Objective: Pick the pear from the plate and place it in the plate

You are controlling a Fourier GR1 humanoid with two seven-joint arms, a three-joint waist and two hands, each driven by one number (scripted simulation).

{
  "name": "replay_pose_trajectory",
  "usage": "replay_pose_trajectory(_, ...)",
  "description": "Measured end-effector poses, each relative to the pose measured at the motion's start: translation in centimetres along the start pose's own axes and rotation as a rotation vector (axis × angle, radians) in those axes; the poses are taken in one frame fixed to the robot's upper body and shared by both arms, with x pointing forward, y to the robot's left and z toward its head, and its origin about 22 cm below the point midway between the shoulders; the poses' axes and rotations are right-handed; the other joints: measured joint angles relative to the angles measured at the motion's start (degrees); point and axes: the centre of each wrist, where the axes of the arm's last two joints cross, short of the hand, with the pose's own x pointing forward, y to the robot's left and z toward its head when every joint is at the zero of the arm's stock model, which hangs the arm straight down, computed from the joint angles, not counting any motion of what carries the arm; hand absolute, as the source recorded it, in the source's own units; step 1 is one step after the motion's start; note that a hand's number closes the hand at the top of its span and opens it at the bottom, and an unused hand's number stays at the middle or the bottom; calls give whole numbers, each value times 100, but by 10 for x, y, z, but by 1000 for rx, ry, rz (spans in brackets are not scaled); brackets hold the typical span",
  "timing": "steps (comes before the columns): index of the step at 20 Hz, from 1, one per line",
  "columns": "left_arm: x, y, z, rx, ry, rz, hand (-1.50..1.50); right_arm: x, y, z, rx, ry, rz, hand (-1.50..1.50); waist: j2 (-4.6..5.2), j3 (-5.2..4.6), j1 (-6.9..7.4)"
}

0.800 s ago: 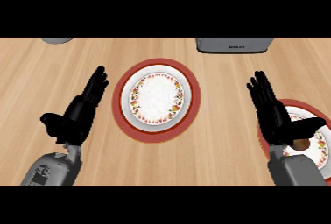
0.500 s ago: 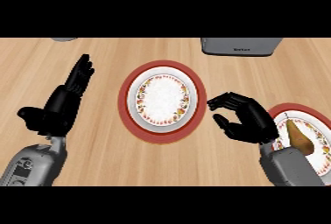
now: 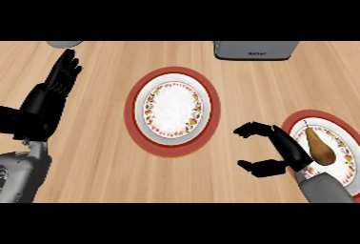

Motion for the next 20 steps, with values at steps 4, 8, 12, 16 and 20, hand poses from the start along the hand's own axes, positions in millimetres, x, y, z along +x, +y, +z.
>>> replay_pose_trajectory(4, 2, 4, 11, 3, 1, 0, 0, -11, -20, 8, -70, -57, -72, -150, -3, 9, -24)
replay_pose_trajectory(8, -1, 11, 5, 2, 7, 8, 0, 8, -53, 7, -111, -105, -15, -150, -3, 9, -63)
replay_pose_trajectory(12, 0, 11, 5, 0, 7, 5, 0, 47, -96, 6, -92, -48, 150, -150, -13, 0, -65)
replay_pose_trajectory(16, 2, 12, 3, 2, 4, 1, 0, 78, -132, 10, -8, 122, 354, -150, -13, -9, -37)
replay_pose_trajectory(20, 6, 9, -1, -7, 3, 4, 0, 103, -145, 8, 115, 302, 527, -150, -8, -11, -3)
